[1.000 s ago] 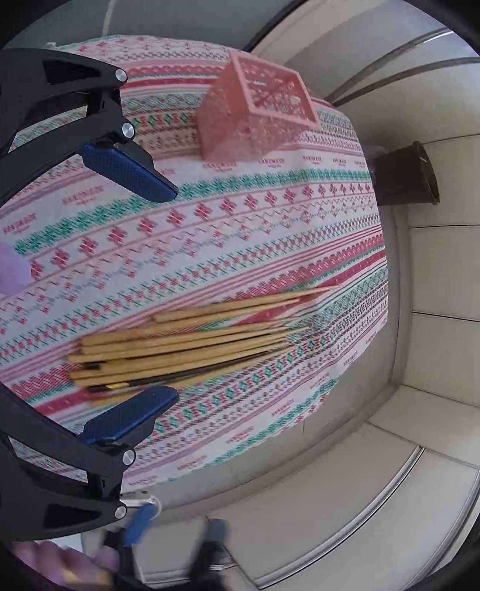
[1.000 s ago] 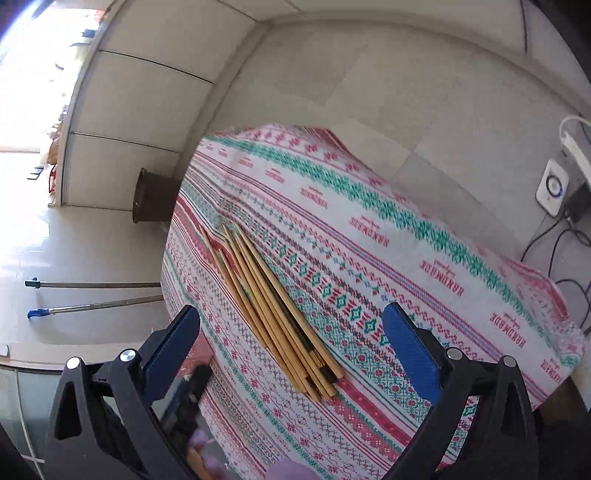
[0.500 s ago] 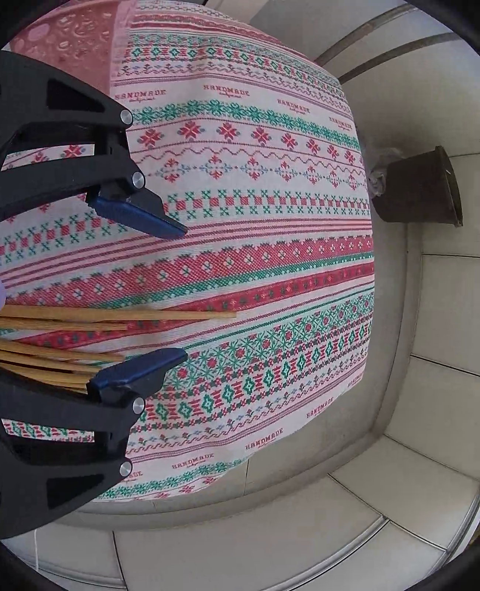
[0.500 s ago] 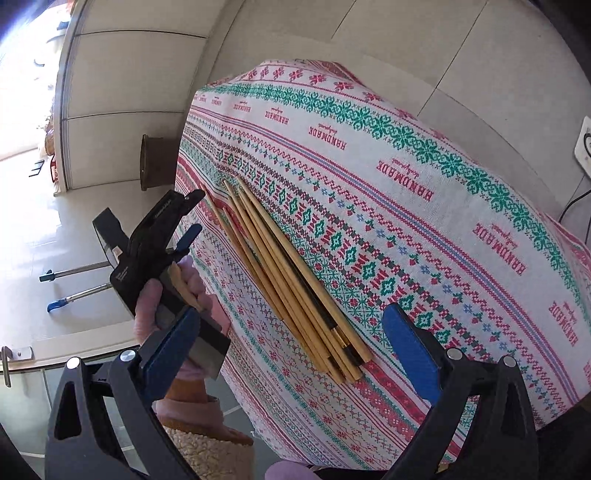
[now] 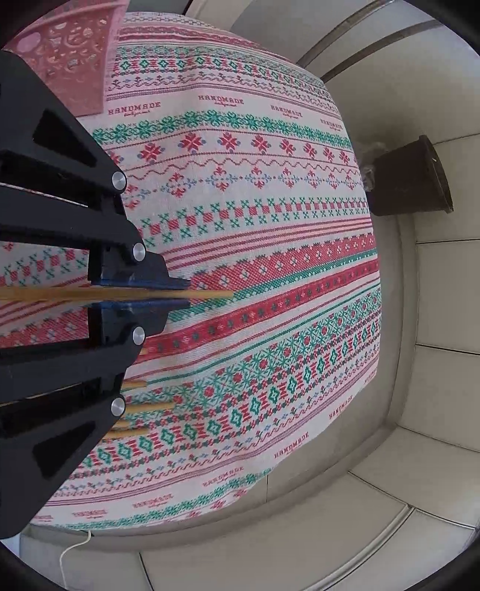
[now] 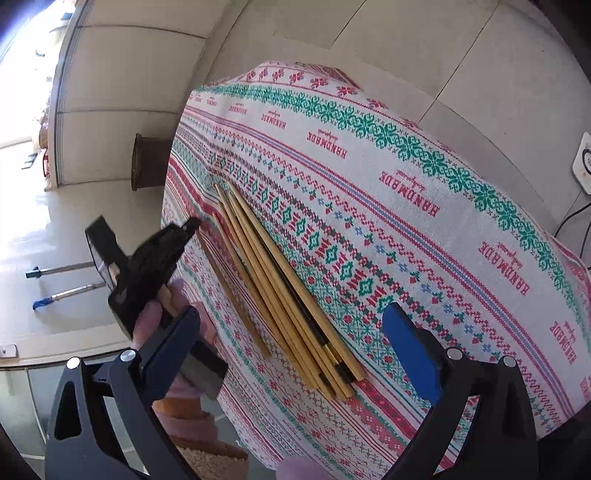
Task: Organize utensils
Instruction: 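Close the right gripper on a chopstick from the pile while the left gripper holds its chopstick, then lift and carry both held chopsticks over the pink basket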
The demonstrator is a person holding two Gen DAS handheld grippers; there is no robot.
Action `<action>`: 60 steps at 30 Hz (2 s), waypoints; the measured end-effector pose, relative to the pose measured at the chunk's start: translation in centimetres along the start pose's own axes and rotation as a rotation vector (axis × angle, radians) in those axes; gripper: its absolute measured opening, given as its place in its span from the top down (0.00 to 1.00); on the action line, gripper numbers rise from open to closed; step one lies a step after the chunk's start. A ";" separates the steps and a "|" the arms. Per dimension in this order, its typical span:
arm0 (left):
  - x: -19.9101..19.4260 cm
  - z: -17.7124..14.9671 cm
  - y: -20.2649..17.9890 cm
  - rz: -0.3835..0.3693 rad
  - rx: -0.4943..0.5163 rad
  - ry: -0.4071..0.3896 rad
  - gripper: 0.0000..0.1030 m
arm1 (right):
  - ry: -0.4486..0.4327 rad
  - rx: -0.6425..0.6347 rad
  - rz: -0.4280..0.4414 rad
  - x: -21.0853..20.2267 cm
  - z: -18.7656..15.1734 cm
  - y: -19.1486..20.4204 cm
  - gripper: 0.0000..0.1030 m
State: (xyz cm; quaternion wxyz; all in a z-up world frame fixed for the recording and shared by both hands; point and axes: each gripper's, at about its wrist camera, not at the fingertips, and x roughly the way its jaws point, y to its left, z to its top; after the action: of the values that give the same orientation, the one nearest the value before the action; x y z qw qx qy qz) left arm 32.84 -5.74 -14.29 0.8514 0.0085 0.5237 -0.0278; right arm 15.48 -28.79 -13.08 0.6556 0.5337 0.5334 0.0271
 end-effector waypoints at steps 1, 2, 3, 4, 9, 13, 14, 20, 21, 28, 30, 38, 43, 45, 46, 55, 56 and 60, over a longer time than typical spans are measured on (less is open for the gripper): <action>-1.1 -0.6 0.4 -0.019 0.005 -0.013 0.96 | -0.014 0.011 0.017 0.0 0.3 0.0 0.06; -2.6 -1.4 0.7 -0.038 0.014 -0.032 0.96 | -0.019 0.014 0.022 0.2 0.6 0.0 0.06; -3.9 -2.1 1.1 -0.052 0.019 -0.047 0.96 | -0.021 0.012 0.025 0.4 1.0 0.2 0.06; -5.6 -3.1 1.5 -0.074 0.026 -0.069 0.96 | -0.017 0.004 0.022 0.6 1.4 0.5 0.06; -11.9 -7.4 1.3 -0.138 0.079 -0.148 0.96 | -0.037 -0.159 -0.114 2.6 2.1 3.7 0.08; -15.0 -10.7 2.2 -0.177 0.091 -0.173 0.96 | -0.080 -0.252 -0.169 4.1 3.1 5.6 0.14; -15.7 -11.8 2.9 -0.186 0.089 -0.177 0.96 | -0.086 -0.279 -0.173 4.6 3.3 6.1 0.17; -19.3 -15.2 4.4 -0.256 0.063 -0.213 0.96 | -0.164 -0.414 -0.293 6.8 4.5 8.6 0.24; -19.9 -15.3 4.5 -0.263 0.064 -0.226 0.96 | -0.172 -0.425 -0.309 7.3 4.7 8.9 0.25; -20.8 -14.6 5.5 -0.302 0.048 -0.257 0.96 | -0.243 -0.566 -0.473 11.0 5.4 10.7 0.29; -20.9 -14.5 5.8 -0.307 0.037 -0.249 0.96 | -0.253 -0.593 -0.512 11.6 5.3 11.1 0.29; -21.4 -14.5 6.2 -0.308 0.034 -0.261 0.95 | -0.277 -0.713 -0.657 13.4 4.7 11.6 0.29; -21.9 -14.8 5.9 -0.290 0.049 -0.274 0.95 | -0.307 -0.816 -0.684 13.7 3.7 11.7 0.43; -22.3 -14.7 6.0 -0.293 0.046 -0.289 0.95 | -0.289 -0.847 -0.661 13.7 3.2 12.1 0.82; -22.6 -14.7 6.1 -0.301 0.044 -0.297 0.95 | -0.279 -0.840 -0.644 13.5 3.1 12.1 0.93; -23.8 -14.7 6.2 -0.347 0.061 -0.321 0.95 | -0.267 -0.681 -0.422 6.7 3.6 10.5 0.95; -23.2 -14.6 6.0 -0.369 0.069 -0.284 0.95 | -0.271 -0.671 -0.414 5.6 3.2 10.4 0.95; -18.8 -14.3 4.5 -0.339 0.087 -0.121 0.84 | -0.248 -0.622 -0.354 1.9 1.2 10.1 0.95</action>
State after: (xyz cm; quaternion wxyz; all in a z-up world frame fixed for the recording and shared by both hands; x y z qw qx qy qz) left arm 11.87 0.08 -4.02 0.8632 -0.0446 0.4640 -0.1939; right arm 22.56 -24.08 -7.17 0.8405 0.2077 0.5004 0.0093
